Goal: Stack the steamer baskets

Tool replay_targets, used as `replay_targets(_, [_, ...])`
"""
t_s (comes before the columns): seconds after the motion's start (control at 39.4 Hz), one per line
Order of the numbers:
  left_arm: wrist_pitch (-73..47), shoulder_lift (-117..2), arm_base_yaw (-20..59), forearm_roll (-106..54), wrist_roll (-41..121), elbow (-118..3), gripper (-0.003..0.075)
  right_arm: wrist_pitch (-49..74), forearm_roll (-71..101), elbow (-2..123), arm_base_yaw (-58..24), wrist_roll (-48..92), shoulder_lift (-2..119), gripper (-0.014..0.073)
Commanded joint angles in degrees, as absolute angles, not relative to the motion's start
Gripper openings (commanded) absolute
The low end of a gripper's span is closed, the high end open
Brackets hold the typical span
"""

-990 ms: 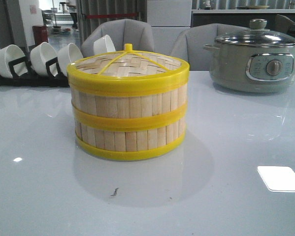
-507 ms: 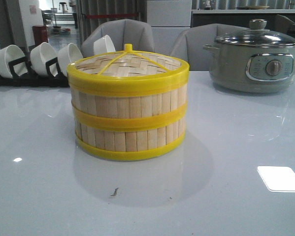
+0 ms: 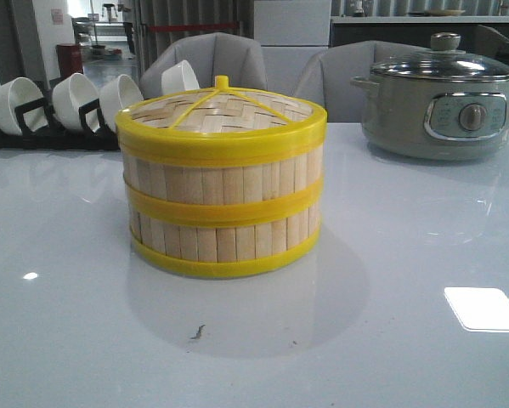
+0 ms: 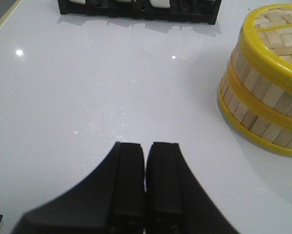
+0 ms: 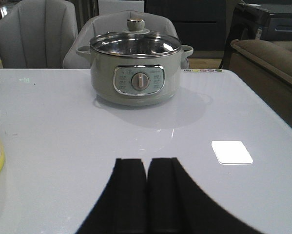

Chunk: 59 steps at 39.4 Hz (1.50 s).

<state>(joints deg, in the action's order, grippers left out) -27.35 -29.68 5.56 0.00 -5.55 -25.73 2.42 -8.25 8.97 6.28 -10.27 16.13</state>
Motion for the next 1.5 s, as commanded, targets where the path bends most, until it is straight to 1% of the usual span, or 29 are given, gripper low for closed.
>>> replay_targets(0.0, [-22.31,-29.75,6.02,0.00,-6.02,-27.46,0.0085,-2.56,-9.10,10.64,6.59,-9.81,16.53,0.0055])
replay_targets(0.76, [-22.31,-29.75,6.02,0.00,-5.90,-27.46,0.0085,-2.50,-9.10,10.64,6.59,-9.81,16.53,0.0055])
replay_targets(0.86, [-22.31,-29.75,6.02,3.55,-5.77,-27.46,0.0085,-2.50,-9.10,10.64,6.59,-9.81,16.53,0.0055])
replay_targets(1.12, [-21.92,-29.51,5.91,5.47,-5.77,-27.46,0.0085,-2.50,-9.10,10.64,6.59,-9.81,16.53,0.0055])
replay_targets(1.24, [-17.58,-27.25,5.91,5.36,-5.77,-26.69,0.0085,-2.50,-9.10,10.64,6.59,-9.81,16.53,0.0055])
replay_targets(1.47, [0.48,-18.20,5.91,5.36,-5.77,-16.79,0.0085,-2.50,-9.10,10.64,6.59,-9.81,16.53,0.0055])
